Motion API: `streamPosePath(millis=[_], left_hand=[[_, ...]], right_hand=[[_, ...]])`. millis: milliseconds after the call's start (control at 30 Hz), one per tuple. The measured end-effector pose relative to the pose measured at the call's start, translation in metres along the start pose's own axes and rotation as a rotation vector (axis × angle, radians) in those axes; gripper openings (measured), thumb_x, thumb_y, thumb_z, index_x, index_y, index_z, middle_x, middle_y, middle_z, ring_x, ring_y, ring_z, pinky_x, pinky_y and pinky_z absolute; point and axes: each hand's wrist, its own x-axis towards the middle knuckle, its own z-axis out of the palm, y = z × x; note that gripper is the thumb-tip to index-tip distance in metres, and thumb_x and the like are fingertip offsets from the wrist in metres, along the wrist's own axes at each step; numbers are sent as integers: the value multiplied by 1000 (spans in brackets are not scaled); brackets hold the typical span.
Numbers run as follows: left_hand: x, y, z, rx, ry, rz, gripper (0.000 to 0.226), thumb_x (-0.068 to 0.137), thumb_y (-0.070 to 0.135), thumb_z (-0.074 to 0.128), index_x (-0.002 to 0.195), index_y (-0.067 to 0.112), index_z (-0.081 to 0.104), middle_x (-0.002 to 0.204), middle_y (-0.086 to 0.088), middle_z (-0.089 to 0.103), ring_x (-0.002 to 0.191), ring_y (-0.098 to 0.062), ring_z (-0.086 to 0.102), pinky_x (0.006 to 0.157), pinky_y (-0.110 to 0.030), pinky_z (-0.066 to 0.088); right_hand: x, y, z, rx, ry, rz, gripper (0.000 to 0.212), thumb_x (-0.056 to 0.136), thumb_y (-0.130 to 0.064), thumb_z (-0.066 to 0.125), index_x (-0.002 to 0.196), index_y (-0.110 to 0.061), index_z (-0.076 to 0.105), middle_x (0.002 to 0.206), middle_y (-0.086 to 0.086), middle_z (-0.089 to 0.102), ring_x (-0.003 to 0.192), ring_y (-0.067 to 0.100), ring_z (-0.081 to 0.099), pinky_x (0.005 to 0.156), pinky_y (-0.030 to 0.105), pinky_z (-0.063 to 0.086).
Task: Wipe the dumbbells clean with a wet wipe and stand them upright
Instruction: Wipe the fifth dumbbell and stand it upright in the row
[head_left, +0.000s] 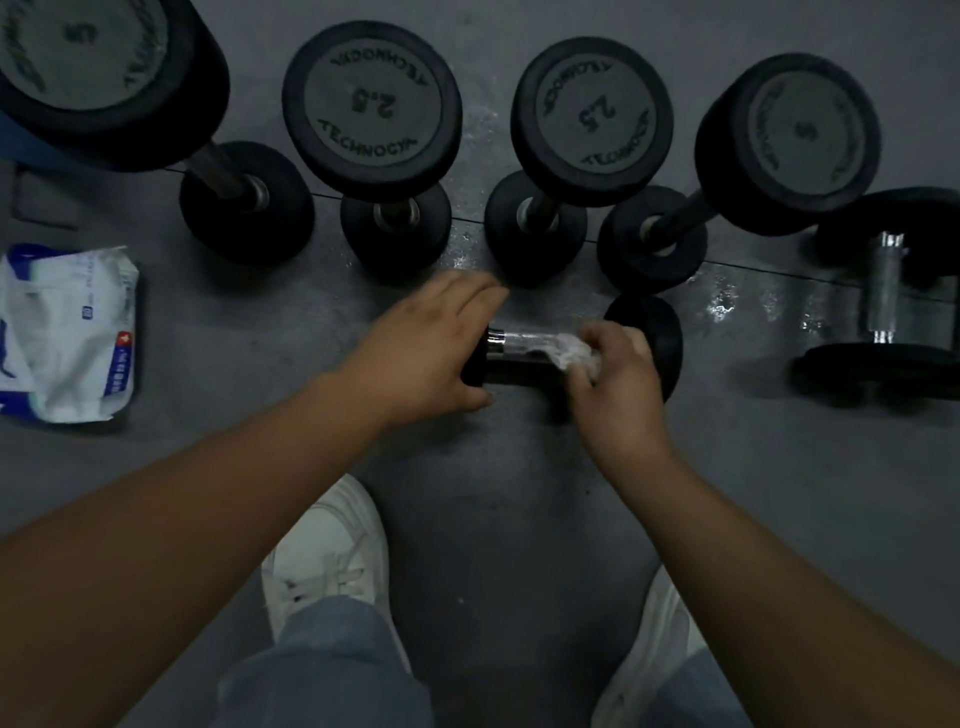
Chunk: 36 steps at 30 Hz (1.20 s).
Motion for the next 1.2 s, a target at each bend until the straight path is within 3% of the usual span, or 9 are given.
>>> streamPosePath(millis=[167,267,433,533,667,800,900,1067,1200], left_hand=[[-3,2,6,5,28,2,98,62,42,81,144,7,40,147,-8,39,137,-28,34,109,-45,41],[-8,2,9,9,39,31,98,61,41,83,143,6,42,147,-10,40,138,-30,35,112,-42,37],[-23,11,12,-14,76,18,89,65,39,80,141,7,46,146,-8,42,136,-28,36,110,-42,39],[-33,16,12,-63,162,26,75,66,38,77,132,11,55,136,-5,51,124,-25,41,99,-40,46],[-36,16,3,-70,2,-68,94,66,45,82,145,19,39,152,-3,31,134,-26,34,101,-41,41],[-37,19,9,-130,-212,-204,119,66,49,83,156,19,11,160,2,9,132,-29,45,103,-39,45],[-47,22,16,-125,-187,-203,122,66,49,84,156,19,9,161,3,3,139,-27,36,107,-39,42],[-55,25,25,-177,-139,-212,121,65,44,86,156,19,10,161,7,0,145,-23,26,110,-40,39],[-64,28,28,-176,-81,-223,118,62,47,86,154,23,16,158,12,5,140,-20,32,103,-36,43]], right_hand=[[-6,-8,34,-61,52,71,44,88,5,43,129,-6,57,147,16,40,128,26,46,103,11,29],[-10,-14,41,-112,-101,-177,42,90,0,42,128,-7,58,141,17,50,124,29,52,103,25,36],[3,-4,22,-76,108,20,18,96,-12,44,95,-25,56,86,5,65,66,21,66,51,29,51],[-7,-14,29,-18,-61,-81,22,90,-5,48,93,-18,66,89,6,64,78,22,63,72,35,52],[-11,-5,22,27,84,135,25,93,-7,48,105,-16,69,100,9,64,85,22,62,75,22,44],[-42,-15,32,-62,-264,-172,39,79,9,48,112,-3,64,117,14,58,103,28,56,90,23,39],[-36,10,15,19,-117,100,46,85,9,45,121,-12,63,118,3,54,103,18,54,82,3,33],[-51,4,28,-77,-279,-167,34,91,-15,40,115,-29,58,118,-5,55,107,20,56,90,28,43],[-51,17,19,-138,-146,146,46,96,-11,39,136,-31,49,141,-2,48,116,28,57,97,38,46]])
